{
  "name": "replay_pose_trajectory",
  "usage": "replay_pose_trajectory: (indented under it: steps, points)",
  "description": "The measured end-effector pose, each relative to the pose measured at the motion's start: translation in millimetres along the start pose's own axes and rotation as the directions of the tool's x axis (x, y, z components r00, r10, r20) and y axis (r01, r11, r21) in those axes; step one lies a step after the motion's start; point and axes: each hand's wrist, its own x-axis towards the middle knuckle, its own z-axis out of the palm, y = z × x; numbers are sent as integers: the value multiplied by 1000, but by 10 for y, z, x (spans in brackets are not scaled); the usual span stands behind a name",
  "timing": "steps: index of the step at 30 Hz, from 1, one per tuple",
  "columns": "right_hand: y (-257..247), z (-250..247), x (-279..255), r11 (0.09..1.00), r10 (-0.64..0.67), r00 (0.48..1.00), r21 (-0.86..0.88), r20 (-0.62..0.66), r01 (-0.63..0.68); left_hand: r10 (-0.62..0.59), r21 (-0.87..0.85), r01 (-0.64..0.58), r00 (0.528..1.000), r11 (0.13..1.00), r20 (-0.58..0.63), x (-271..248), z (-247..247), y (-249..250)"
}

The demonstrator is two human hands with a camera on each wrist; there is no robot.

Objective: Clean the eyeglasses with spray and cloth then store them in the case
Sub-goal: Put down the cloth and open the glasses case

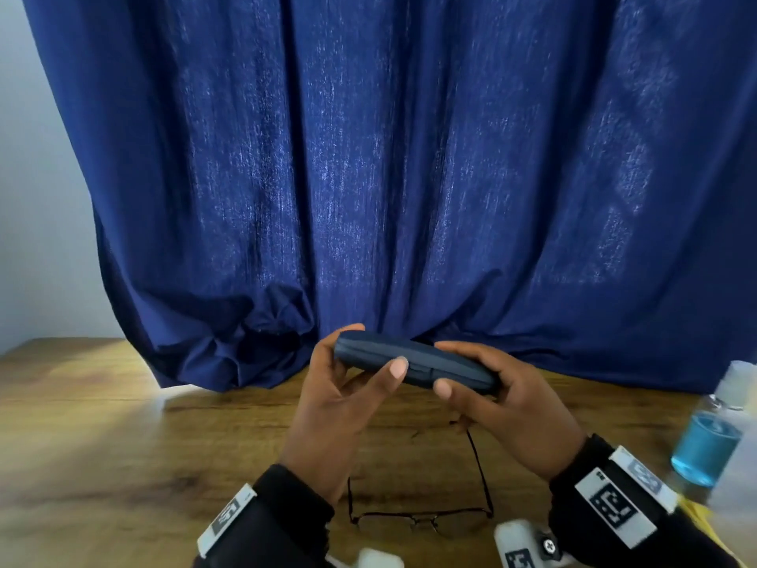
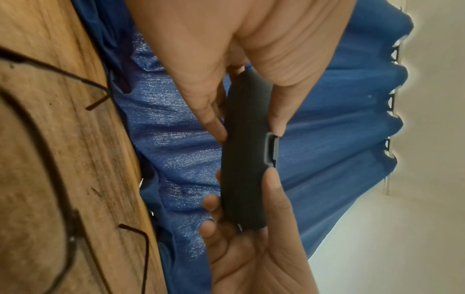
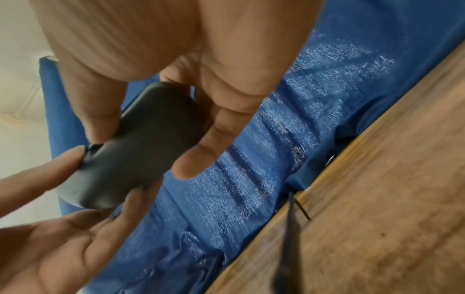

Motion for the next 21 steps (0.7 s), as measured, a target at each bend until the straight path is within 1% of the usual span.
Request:
replay_pose_trajectory:
  steps: [3,6,7,10,13,18,21]
  points:
    - [19,-78,-29,990,-111,992,-95,-59,105,-6,42,4,999,999,40,-4,-23,12]
    - [-22,-111,-67,971,-214,973,-132,-87,202,-22,56,17,996,998,85,-8,-31,38]
    - [-46,-114,-81,961,-248,964,-153,-99,232,-18,78,11,996,997,90,-20,-16,46]
    - [-94,-138,-94,901,-364,924,-296,-118,317,6,175,-25,994,984,106,-80,49,55]
    - [-116,-193,-97,869,-403,911,-350,-92,349,18,223,-44,993,974,117,-119,95,63]
    - [-75,-245,-98,821,-419,907,-439,-27,366,11,268,-52,988,962,153,-113,72,59]
    - [-39,-272,-92,833,-419,905,-426,-71,352,4,282,-56,984,958,180,-116,76,51]
